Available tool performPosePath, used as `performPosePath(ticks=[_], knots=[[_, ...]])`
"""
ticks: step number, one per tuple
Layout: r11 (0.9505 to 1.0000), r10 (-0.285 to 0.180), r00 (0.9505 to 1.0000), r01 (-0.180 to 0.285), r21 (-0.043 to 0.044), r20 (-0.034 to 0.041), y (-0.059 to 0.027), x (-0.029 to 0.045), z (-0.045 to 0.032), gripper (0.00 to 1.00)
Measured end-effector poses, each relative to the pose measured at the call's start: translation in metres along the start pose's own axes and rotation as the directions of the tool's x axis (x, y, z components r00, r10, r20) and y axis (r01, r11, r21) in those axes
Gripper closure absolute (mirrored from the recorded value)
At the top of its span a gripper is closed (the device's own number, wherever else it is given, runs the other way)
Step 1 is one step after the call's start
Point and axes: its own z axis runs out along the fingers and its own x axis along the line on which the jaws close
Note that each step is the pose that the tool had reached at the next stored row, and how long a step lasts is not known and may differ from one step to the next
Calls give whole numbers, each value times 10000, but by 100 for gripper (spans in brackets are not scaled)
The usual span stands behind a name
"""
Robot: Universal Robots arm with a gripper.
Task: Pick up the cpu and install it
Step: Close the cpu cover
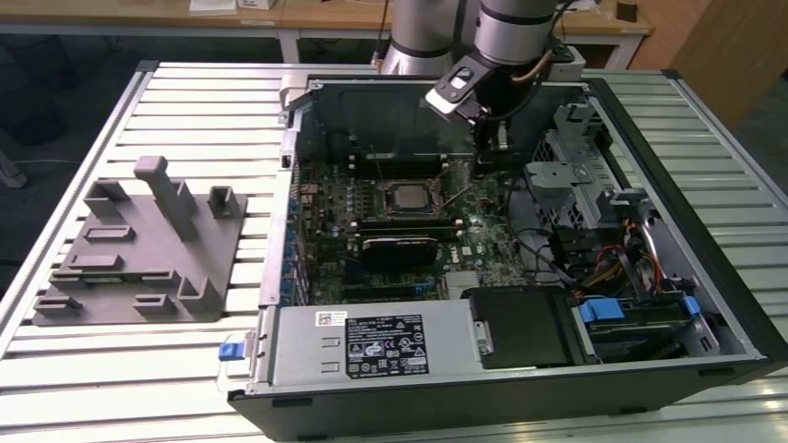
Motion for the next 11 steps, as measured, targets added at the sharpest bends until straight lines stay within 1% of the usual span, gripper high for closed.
performPosePath(ticks=[3, 4, 8, 11], knots=[[10000, 3, 10000, -3, 0, 0, -1, 3, 51, 89], [10000, 4, 10000, -4, 0, 0, -2, 3, 57, 89], [10000, 3, 10000, -3, 0, 1, -25, 3, 59, 89], [10000, 3, 10000, -3, -5, 1, -78, 3, 58, 89]])
